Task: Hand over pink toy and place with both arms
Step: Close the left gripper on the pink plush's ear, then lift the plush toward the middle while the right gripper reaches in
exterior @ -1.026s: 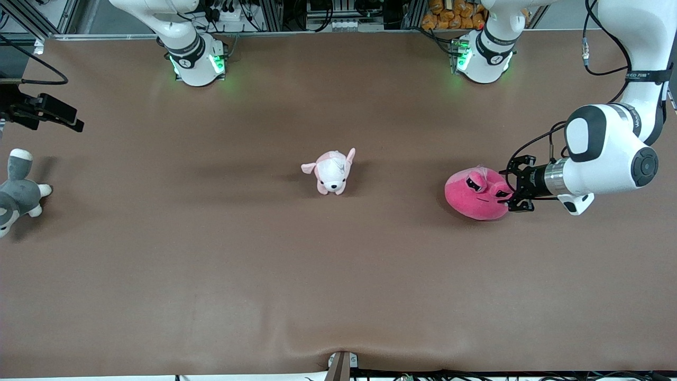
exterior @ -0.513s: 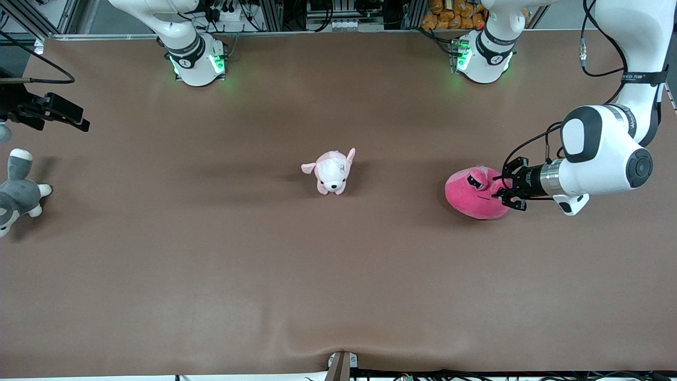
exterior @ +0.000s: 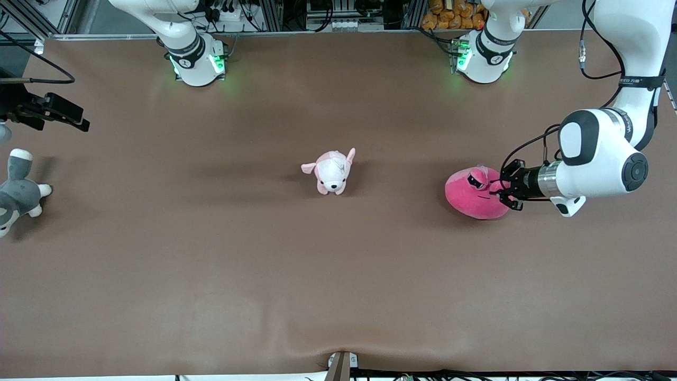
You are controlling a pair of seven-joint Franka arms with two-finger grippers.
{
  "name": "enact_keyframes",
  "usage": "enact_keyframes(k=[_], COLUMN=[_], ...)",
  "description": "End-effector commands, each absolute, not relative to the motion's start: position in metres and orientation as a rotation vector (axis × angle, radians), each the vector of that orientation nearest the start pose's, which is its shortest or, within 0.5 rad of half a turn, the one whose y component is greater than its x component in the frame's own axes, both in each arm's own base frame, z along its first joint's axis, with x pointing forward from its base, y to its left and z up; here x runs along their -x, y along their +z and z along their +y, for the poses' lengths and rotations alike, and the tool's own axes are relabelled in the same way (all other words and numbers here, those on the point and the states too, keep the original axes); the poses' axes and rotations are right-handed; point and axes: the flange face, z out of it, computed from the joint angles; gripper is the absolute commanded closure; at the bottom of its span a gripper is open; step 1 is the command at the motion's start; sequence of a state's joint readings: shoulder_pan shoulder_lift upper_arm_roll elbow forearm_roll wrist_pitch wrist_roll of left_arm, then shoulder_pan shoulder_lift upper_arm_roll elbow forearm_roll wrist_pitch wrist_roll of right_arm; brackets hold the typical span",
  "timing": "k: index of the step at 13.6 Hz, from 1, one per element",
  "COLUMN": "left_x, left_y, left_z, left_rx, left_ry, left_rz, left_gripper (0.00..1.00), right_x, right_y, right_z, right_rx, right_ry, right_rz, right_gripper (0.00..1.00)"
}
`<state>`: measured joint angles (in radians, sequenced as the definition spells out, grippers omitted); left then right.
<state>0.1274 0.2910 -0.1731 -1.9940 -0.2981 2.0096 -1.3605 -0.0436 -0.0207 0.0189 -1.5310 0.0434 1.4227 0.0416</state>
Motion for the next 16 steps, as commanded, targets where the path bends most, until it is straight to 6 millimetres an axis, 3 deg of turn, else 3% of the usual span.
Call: enact_keyframes(k=[1,4,8,11,16], left_x=[-0.576,-0.579,-0.598,-0.606,-0.605], left_y=[0.306,0.322,0.388,0.431,0.489], left_z=[-0.045,-0.054,-0.069,-0.1,-0.182], left_rx=[2.306,2.331,2.298,2.284,2.302], left_ry=[0.643,0.65,0.738,0.755,0.873], left_rz=[-2.146,-2.125,-2.137,-2.177,-2.262], left_gripper=[1.0,1.0,1.0,1.0,1.0], right_x=[-0.531,-0.531,-0.531,-0.531,-0.532], right_y=[0.646,0.646,0.646,0.646,0.645], right_z=[-0.007,-0.011,-0.017,-0.017,-0.009], right_rx=[3.1,3.098,3.091,3.088,3.088], right_ry=[0.136,0.136,0.136,0.135,0.136], right_rz=[0.096,0.107,0.125,0.127,0.105], right_gripper=[0.0,0.0,0.0,0.0,0.0])
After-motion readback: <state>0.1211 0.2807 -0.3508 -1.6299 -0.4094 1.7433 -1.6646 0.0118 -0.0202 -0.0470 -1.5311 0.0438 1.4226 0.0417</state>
